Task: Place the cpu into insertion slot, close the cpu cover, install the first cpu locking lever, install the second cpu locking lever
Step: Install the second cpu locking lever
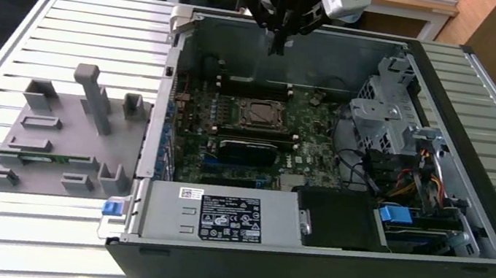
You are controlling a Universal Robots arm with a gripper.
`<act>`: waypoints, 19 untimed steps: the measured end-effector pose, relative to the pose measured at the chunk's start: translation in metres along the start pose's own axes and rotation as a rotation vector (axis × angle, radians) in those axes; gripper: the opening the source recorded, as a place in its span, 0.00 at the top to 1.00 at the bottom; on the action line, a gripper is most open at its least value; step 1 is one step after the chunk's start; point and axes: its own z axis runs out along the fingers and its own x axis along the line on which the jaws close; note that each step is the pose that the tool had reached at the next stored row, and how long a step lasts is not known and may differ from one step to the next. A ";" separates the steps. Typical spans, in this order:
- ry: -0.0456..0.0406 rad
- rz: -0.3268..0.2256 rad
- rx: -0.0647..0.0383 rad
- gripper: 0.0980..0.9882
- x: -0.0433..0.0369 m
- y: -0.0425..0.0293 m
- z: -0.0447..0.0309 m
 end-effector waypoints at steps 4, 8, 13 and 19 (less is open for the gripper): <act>0.0000 0.000 0.000 0.92 0.0000 0.0000 0.0000; 0.0000 0.000 0.000 0.90 0.0000 0.0000 0.0000; 0.0000 0.000 0.000 0.83 0.0000 0.0000 0.0000; 0.0000 0.000 0.000 0.99 0.0000 0.0000 0.0000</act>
